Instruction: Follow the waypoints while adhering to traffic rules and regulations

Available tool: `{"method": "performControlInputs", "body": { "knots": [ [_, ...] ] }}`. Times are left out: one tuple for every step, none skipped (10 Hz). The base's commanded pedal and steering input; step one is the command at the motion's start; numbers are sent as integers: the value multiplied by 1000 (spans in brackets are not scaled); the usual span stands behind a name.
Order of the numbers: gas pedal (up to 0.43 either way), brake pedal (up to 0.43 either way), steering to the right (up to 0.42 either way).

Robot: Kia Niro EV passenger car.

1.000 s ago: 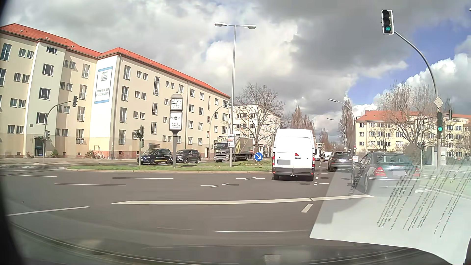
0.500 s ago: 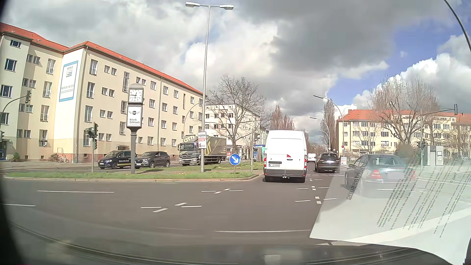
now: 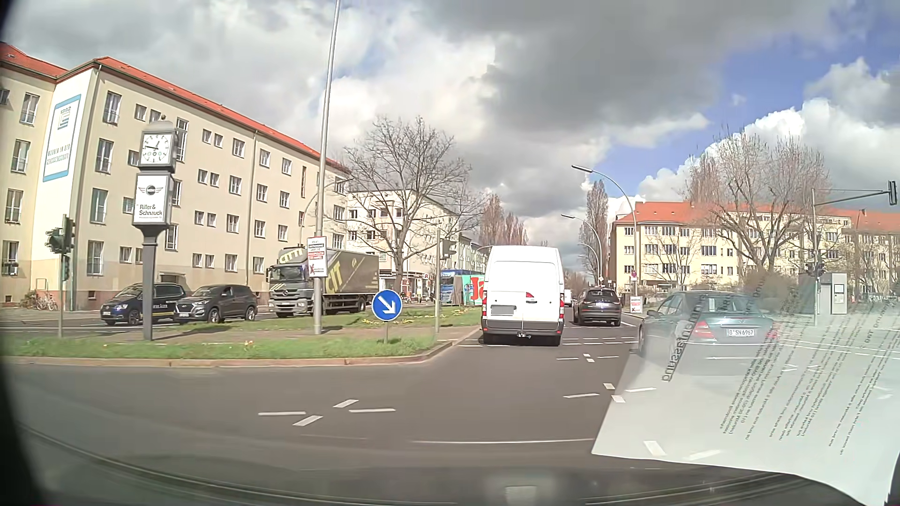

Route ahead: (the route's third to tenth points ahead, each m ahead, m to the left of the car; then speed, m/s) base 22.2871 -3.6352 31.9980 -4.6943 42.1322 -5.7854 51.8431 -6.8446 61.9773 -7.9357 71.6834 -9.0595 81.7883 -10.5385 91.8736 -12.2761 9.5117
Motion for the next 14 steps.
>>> {"method": "performControlInputs", "body": {
  "knots": [
    [98,37,46],
    [79,37,44],
    [67,37,43],
    [47,37,40],
    [47,37,33],
    [47,37,31],
    [47,37,29],
    [47,37,29],
    [47,37,27],
    [47,30,24],
    [47,37,23],
    [47,37,20],
    [47,30,19],
    [47,37,18]
  ]
}}
